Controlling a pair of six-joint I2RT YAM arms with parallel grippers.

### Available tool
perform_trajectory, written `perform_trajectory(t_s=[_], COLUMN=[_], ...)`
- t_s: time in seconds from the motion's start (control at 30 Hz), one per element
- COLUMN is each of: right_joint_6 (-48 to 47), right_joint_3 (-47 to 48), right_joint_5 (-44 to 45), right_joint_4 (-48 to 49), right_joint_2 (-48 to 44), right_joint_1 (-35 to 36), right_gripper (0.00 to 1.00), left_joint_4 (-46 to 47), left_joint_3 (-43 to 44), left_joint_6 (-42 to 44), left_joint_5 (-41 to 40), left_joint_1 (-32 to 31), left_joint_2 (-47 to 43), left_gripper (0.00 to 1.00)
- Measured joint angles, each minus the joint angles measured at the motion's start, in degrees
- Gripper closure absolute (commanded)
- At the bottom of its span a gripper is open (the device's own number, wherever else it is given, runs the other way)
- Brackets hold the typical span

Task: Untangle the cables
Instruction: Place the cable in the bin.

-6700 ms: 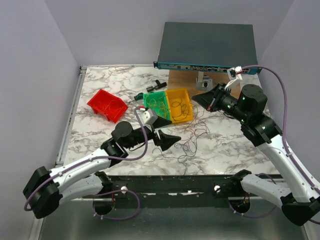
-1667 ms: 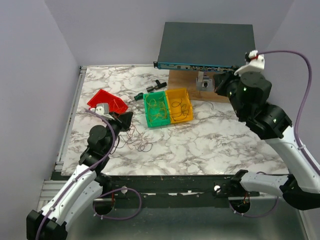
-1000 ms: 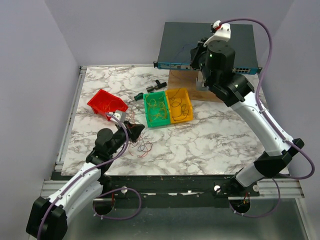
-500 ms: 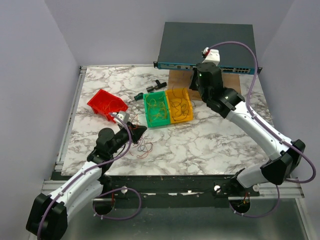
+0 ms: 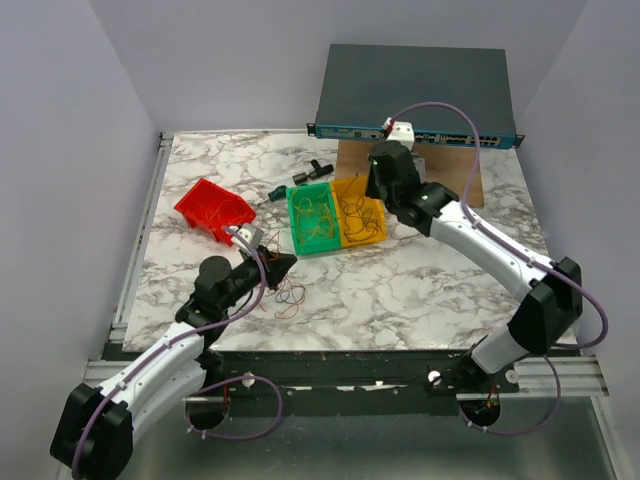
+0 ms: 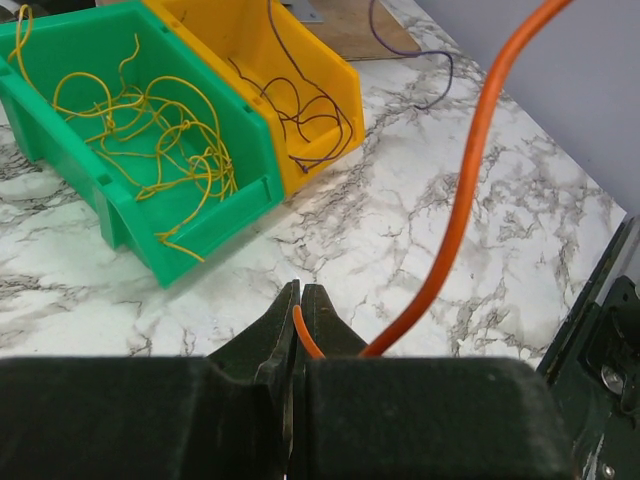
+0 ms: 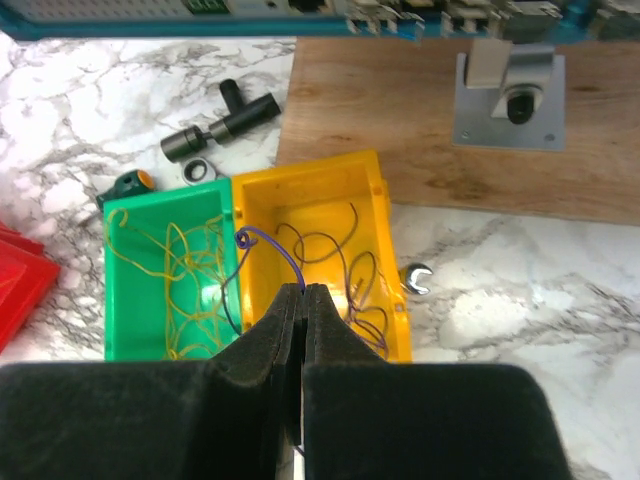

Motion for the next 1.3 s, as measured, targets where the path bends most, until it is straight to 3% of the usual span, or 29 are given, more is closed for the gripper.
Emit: perform_trajectory(t_s=[0.23, 0.7, 1.17, 1.3], right_joint_6=[-2.64, -5.79, -4.04, -3.02], right_joint_3=[6.86, -1.86, 4.63, 4.66], right_joint_5=[0.87, 7.37, 6.49, 6.23], right_joint_4=[3.65, 9.4, 12.52, 12.28], right_joint_2=[9.03, 17.25, 33.53, 33.59], right_joint_1=[0.0, 0.0, -2.29, -3.06], right_gripper=[0.99, 0.99, 0.99, 0.83], left_joint_4=[-0.87, -1.33, -1.38, -1.38], left_joint_3=[0.11, 1.09, 1.2, 1.2], left_joint_6=[0.98, 2.23, 2.75, 2.89], left_joint_5=[-0.04, -0.7, -1.31, -1.33], left_joint_1=[-1.03, -2.03, -2.97, -2.97], left_joint_2=[0.11, 1.81, 1.99, 1.99], left_gripper=[1.0, 1.0, 1.0, 1.0])
